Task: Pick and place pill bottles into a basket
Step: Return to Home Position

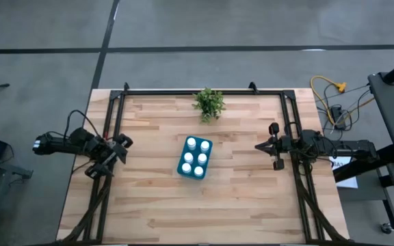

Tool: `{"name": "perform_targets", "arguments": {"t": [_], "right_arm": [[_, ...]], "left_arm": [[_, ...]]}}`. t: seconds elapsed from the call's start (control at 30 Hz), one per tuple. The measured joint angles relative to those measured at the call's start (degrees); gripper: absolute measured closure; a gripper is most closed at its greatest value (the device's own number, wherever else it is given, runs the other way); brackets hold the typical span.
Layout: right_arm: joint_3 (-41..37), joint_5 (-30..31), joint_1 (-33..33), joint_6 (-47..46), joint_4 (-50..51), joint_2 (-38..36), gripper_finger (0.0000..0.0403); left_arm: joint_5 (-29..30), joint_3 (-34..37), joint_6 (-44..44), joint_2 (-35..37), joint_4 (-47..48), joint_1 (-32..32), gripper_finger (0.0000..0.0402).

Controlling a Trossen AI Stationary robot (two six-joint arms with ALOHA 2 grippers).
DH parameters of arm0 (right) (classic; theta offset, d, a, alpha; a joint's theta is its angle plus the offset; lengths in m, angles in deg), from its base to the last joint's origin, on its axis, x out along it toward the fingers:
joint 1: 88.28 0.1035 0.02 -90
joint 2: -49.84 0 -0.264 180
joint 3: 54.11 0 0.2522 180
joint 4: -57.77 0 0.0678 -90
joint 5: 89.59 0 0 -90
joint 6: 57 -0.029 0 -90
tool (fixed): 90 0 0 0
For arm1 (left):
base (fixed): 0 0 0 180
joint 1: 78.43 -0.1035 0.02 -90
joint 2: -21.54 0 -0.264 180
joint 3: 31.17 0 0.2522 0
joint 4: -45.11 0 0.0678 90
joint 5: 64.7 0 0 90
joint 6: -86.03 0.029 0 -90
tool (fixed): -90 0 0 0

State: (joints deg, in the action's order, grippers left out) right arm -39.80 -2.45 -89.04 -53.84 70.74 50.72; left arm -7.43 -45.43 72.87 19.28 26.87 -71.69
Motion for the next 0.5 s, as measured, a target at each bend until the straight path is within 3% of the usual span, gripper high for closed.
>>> {"name": "perform_targets", "arguments": {"t": [0.17,0.5], "right_arm": [[0.0,0.02,0.0,0.02,0.01,0.02,0.0394],[0.0,0.0,0.0,0.01,0.0,0.02,0.0394]], "left_arm": [[0.0,0.02,0.02,0.0,0.03,0.01,0.013],[0.0,0.04,0.02,-0.01,0.01,0.0,0.0127]]}}
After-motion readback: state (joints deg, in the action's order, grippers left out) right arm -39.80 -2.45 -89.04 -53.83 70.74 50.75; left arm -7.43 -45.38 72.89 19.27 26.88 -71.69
